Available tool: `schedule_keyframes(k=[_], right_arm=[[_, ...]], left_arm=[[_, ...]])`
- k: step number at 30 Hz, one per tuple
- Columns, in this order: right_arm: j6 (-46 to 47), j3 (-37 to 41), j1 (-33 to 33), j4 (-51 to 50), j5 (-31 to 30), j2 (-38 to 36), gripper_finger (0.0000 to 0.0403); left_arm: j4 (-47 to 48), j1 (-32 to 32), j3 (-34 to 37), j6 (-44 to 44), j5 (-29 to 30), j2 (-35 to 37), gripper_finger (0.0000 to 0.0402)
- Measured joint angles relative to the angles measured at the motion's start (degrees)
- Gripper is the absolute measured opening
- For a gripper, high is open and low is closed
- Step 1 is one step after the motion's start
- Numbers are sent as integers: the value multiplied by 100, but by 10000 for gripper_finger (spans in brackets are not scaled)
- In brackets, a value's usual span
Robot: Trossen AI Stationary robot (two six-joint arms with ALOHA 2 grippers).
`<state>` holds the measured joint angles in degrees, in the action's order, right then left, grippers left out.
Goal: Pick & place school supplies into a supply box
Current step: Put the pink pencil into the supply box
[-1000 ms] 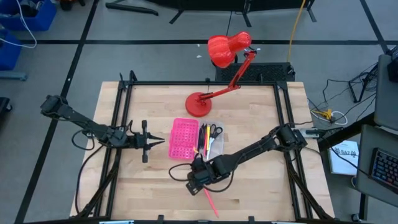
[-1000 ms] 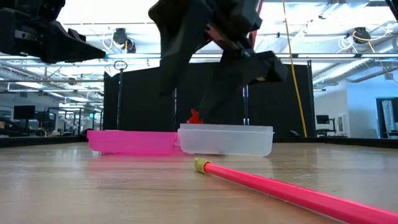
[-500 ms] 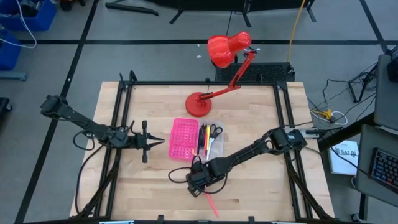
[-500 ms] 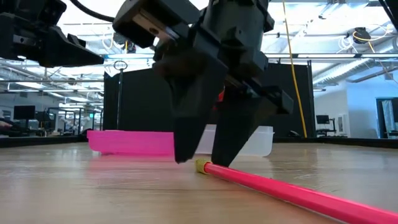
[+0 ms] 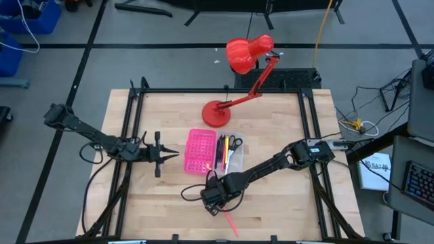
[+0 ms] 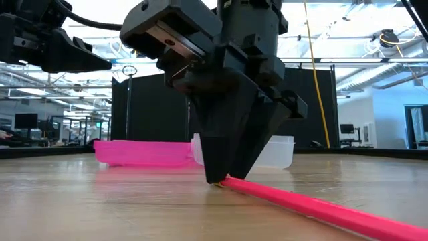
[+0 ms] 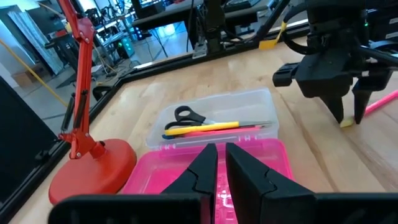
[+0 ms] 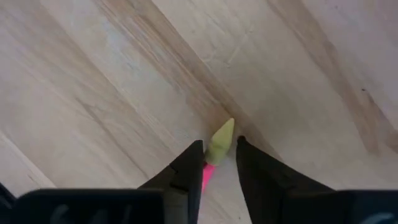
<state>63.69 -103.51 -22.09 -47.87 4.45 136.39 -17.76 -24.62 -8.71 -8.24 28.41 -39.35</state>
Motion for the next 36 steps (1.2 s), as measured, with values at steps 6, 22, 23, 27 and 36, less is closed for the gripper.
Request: schedule_keyframes(k=[6, 22, 23, 27, 36], right_arm=[[-27, -10, -4, -323, -316, 54, 63], [-340, 108, -11, -68, -555, 51, 13], [-333, 120, -13, -31, -529, 4, 13], [-350, 165, -4, 146, -464, -253, 13], [-240, 191, -5, 305, -792, -844, 12]], left_arm=[[5, 0, 0, 20, -5, 0, 42], [11, 0, 0, 151, -5, 0, 42], [15, 0, 0, 159, -5, 0, 42], [122, 0, 0, 195, -58, -2, 42], [268, 0, 0, 251, -402, -1, 42]])
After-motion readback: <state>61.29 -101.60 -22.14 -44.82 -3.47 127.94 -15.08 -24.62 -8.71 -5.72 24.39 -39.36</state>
